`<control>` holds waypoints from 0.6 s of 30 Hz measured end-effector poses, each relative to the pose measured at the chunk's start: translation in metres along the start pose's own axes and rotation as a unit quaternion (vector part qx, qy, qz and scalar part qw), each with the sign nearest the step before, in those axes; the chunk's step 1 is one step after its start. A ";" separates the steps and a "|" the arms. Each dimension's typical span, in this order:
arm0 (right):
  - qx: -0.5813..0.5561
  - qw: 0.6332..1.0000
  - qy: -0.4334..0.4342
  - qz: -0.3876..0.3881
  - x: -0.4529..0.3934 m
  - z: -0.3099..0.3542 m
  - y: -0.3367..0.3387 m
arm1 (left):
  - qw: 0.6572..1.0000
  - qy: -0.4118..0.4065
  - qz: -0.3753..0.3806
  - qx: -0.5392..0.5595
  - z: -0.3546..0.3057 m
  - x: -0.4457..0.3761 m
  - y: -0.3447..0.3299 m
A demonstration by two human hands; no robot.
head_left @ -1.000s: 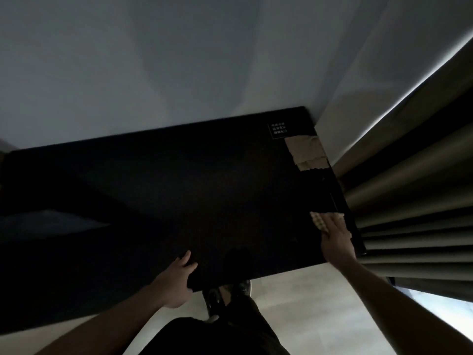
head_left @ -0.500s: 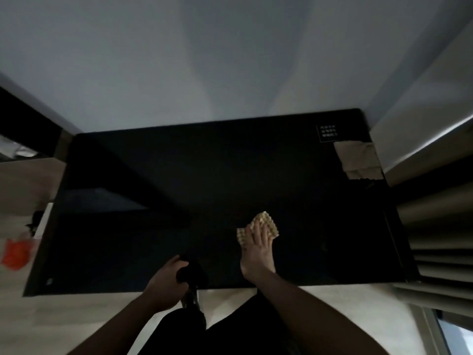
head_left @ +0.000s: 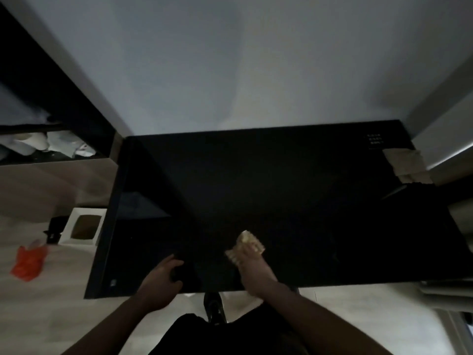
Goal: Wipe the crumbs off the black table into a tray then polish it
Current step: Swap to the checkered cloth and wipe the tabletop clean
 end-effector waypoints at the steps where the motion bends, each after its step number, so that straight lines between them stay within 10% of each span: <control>1: -0.026 0.999 -0.040 -0.025 0.008 -0.009 0.009 | 1.000 0.009 -0.003 -0.006 0.018 0.000 0.006; 18: -0.001 0.967 -0.218 -0.135 -0.021 0.005 -0.025 | 0.990 0.126 -0.037 0.047 0.149 -0.001 0.035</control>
Point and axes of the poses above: each hand's wrist, its own x-axis away from the middle knuckle, its own y-axis out of the back of the hand, z = x × y, the point moved 6 cm from there along -x, towards the middle knuckle, and after that the axes turned 11 degrees about y, right-handed, at the moved point
